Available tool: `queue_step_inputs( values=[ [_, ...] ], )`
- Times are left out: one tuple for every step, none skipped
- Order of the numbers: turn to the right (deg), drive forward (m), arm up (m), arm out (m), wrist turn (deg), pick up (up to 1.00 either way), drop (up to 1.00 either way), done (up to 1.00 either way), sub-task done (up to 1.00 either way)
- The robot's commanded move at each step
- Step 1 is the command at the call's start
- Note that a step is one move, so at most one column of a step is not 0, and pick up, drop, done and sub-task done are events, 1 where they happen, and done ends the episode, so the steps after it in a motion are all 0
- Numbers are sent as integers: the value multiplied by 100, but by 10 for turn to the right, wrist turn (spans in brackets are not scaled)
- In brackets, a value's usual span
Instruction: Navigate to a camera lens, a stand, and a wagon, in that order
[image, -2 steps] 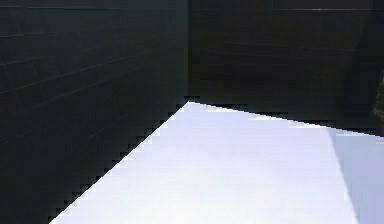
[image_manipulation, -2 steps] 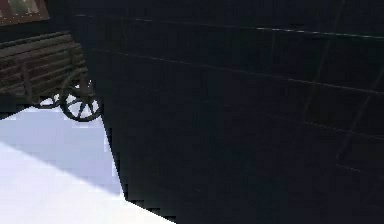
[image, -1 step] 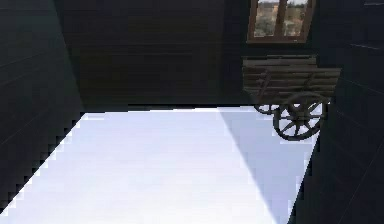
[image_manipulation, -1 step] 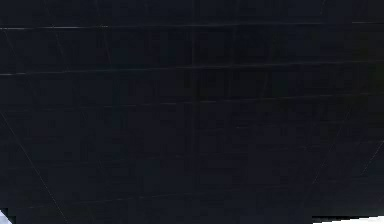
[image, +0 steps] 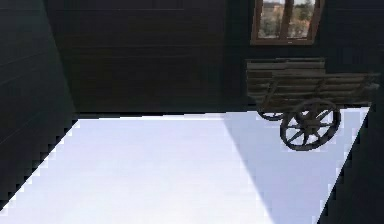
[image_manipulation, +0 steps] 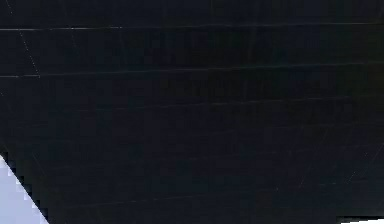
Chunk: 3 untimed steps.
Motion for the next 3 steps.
queue_step_inputs(
  values=[
    [90, 0, 0, 0, 0, 0, 0, 0, 0],
    [0, 85, 0, 0, 0, 0, 0, 0, 0],
    [300, 0, 0, 0, 0, 0, 0, 0, 0]
  ],
)
